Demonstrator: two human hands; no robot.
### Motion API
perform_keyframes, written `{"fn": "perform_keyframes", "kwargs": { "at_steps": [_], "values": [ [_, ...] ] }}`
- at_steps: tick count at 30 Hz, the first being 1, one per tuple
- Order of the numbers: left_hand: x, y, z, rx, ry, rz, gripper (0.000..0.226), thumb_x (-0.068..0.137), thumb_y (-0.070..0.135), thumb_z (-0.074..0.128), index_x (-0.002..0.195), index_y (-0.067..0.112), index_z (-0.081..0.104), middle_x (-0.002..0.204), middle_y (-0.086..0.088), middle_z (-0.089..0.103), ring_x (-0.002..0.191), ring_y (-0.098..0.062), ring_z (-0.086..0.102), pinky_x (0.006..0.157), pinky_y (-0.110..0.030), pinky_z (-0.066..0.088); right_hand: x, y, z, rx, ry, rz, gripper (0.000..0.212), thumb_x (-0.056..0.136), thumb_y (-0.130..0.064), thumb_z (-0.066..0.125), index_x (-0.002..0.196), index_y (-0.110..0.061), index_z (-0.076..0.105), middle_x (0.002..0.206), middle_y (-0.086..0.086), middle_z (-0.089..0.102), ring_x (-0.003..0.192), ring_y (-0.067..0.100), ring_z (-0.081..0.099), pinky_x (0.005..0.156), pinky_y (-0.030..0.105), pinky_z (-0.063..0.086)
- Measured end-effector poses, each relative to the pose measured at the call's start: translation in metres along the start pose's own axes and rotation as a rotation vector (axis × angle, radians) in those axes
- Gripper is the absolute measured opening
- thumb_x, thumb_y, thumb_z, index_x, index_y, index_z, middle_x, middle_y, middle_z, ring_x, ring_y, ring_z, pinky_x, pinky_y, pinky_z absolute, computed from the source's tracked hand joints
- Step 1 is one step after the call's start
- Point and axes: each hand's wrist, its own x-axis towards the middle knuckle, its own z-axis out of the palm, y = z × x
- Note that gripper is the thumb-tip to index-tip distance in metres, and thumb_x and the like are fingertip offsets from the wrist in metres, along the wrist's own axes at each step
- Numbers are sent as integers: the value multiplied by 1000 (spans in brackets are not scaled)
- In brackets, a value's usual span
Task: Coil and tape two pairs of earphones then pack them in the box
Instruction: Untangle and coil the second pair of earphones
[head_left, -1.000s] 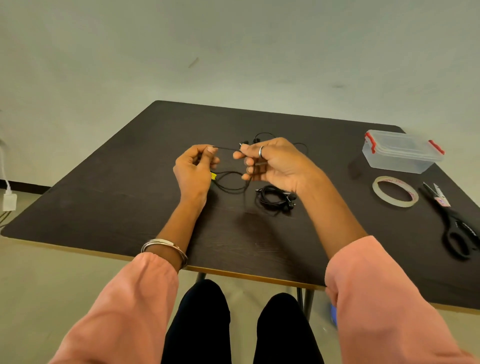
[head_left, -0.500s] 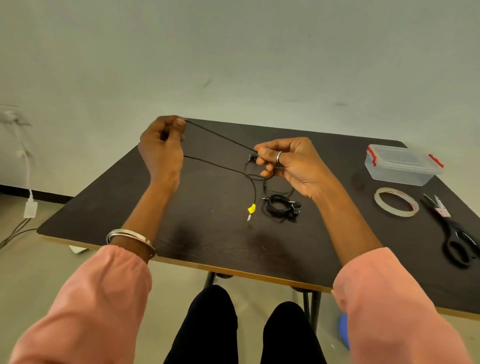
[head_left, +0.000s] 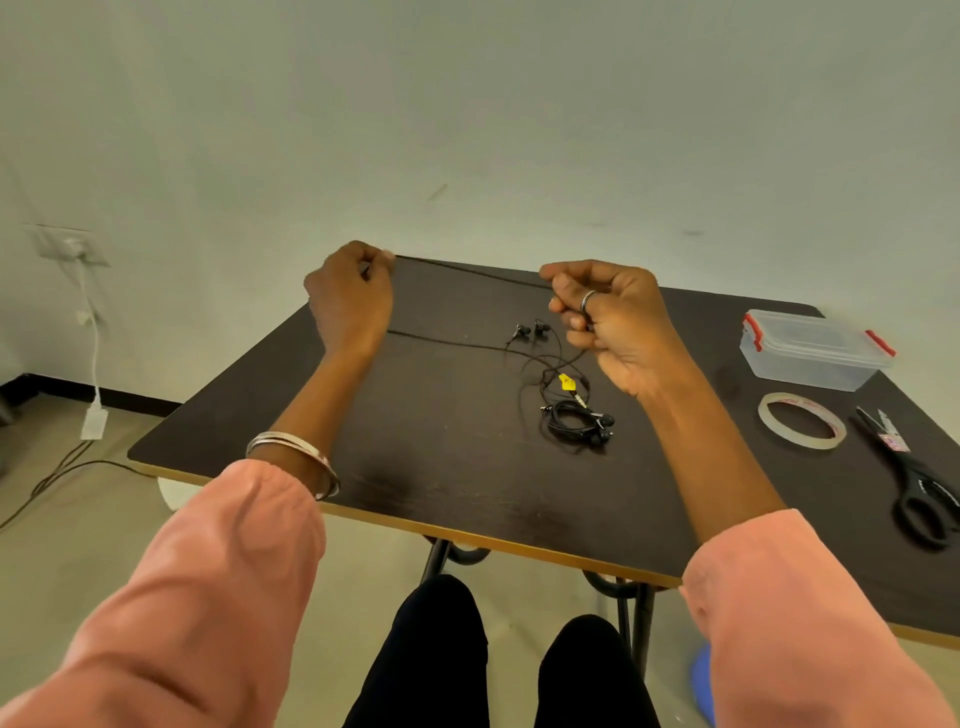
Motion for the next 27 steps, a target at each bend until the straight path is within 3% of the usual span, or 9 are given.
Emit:
{"fn": "perform_keyframes", "kwargs": {
  "at_steps": [3,8,11,15,17,19,22,25,27],
  "values": [
    [2,-11,-11,188,45,235,23,93,37,56,96,18,69,78,-7,68,80,-29,63,67,-32,45,-3,-5,-6,-265,2,-14,8,90,-10,65,92,-10,73,66,2,67,42,5,44,38,16,31],
    [-3,-16,-18,238,130,62,22,93,44,51,92,29,67,76,1,69,78,-26,61,62,-29,36,-4,-3,1,-361,207,-238,7,85,-8,69,83,-13,73,77,2,72,45,-1,52,44,14,40],
    [-8,-18,-17,79,2,-103,21,91,42,53,92,27,69,68,10,61,79,-22,62,63,-28,41,-2,-8,8,-330,199,-320,7,84,-10,71,87,-15,74,81,-1,74,56,1,57,51,15,43],
    [-12,-10,-16,446,-341,-269,27,83,37,63,108,26,67,118,-8,62,119,-34,51,98,-47,36,7,-16,9,-419,103,-281,12,84,-8,71,93,-15,73,89,6,73,74,13,64,65,22,51],
    [-12,5,-19,643,-485,-103,51,82,44,66,125,21,55,140,-12,46,132,-37,36,107,-54,26,10,-17,13,-494,59,-279,12,83,-5,72,92,-12,72,90,10,73,78,15,65,71,25,55],
    [-15,29,-21,394,-603,181,62,85,45,64,140,25,44,145,-5,45,136,-25,37,111,-47,29,12,-17,22,-508,35,-283,11,81,-4,74,91,-8,71,85,11,72,71,11,66,66,21,54],
    [-28,59,-19,-90,-824,237,36,92,25,62,128,19,60,115,0,70,108,-6,63,95,-22,47,15,-16,34,-467,75,-291,16,79,-6,76,92,-5,67,72,6,71,52,9,62,53,17,48],
    [-30,69,-17,-89,-729,135,17,95,14,57,99,3,70,71,-4,70,52,-3,62,60,-17,50,16,-15,35,-404,151,-307,21,76,-7,79,90,-8,63,68,2,72,43,12,60,49,22,48],
    [-25,69,-22,-44,-740,116,19,96,15,57,89,4,71,64,-1,65,44,0,52,53,-16,47,16,-14,28,-404,158,-308,28,72,-15,83,91,-11,63,67,2,72,43,13,60,48,22,51]
  ]
}}
